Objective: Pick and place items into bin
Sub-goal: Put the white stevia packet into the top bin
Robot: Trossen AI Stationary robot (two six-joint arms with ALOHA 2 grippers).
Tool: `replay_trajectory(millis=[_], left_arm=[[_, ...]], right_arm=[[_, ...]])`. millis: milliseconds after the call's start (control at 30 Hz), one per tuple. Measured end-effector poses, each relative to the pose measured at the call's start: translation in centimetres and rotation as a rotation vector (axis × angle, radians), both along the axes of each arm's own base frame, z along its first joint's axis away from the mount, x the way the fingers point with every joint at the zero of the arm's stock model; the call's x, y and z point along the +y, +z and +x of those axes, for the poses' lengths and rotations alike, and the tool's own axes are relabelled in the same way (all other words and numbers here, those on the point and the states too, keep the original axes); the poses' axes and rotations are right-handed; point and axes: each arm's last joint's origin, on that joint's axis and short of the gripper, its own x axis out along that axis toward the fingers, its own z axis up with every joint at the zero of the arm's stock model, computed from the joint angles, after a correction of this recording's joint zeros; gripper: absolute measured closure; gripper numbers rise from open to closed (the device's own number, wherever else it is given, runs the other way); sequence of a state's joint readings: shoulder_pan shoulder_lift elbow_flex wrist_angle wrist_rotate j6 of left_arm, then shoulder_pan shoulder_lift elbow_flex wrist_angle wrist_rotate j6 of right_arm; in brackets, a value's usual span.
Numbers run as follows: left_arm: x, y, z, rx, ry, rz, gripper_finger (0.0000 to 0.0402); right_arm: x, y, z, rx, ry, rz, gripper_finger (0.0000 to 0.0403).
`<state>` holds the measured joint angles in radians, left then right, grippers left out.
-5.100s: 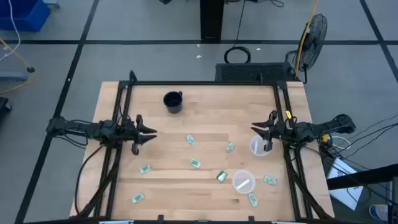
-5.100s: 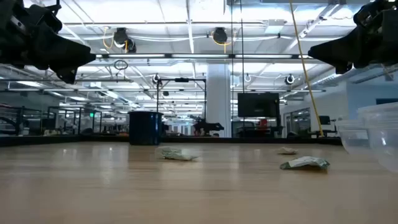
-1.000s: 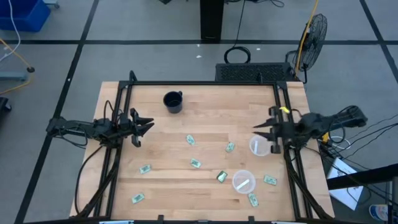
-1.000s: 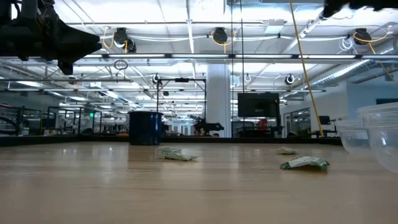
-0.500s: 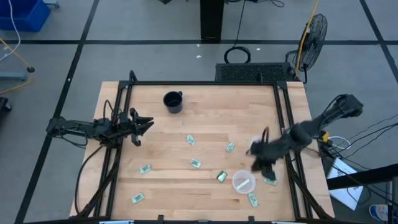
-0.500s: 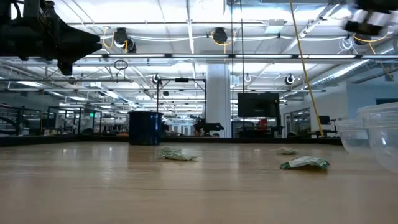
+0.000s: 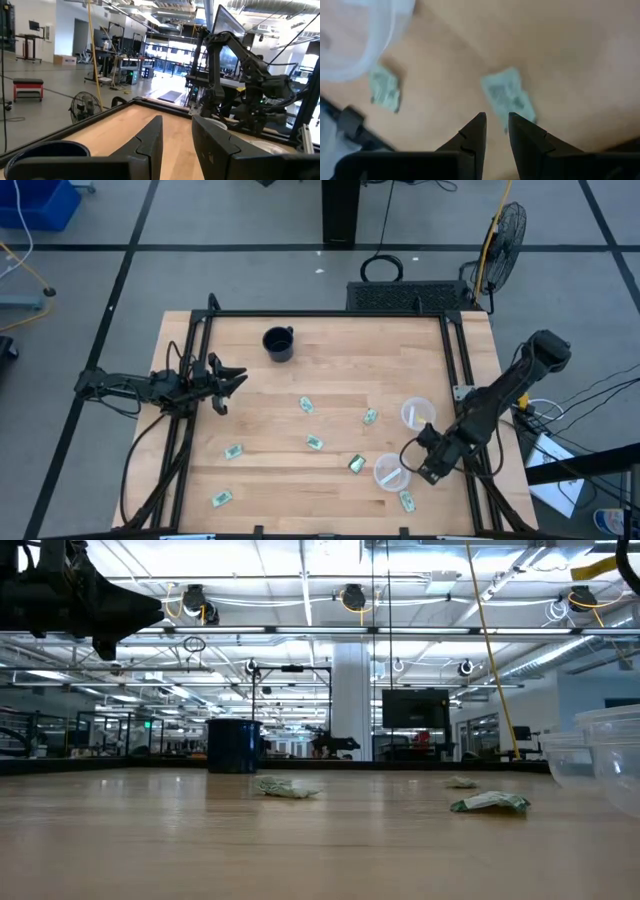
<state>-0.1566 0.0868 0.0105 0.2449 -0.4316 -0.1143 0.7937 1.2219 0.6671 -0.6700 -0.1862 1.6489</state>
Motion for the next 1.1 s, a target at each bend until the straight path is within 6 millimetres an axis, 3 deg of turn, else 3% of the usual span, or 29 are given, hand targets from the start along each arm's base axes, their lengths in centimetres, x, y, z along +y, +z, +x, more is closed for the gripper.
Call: replay_trajectory(millis=[200, 400, 700, 933, 1100], left_arm=[[0.0, 0.0, 0.0, -0.008, -0.006, -0.033, 0.0293], [0.0, -0.1, 0.0, -0.001, -0.007, -0.039, 0.0293], [0.0, -0.1, 0.0, -0.006, -0.011, -0.057, 0.0293], [0.0, -0.2, 0.0, -0.004, -0.015, -0.074, 0.0293], [0.0, -0.4, 0.1, 0.011, -0.017, -0.088, 0.0293]], right_arm=[[-0.5, -1.6, -0.4, 0.016, 0.003, -0.050, 0.0328], [-0.5, -2.7, -0.2, -0.087, -0.004, -0.034, 0.0328], [-2.0, -5.1, -1.6, -0.072, 0.071, -0.103, 0.0330], [-2.5, -5.9, -2.1, -0.083, 0.192, -0.102, 0.0391], [-2.2, -5.8, -1.9, -0.113, 0.220, -0.076, 0.0400]])
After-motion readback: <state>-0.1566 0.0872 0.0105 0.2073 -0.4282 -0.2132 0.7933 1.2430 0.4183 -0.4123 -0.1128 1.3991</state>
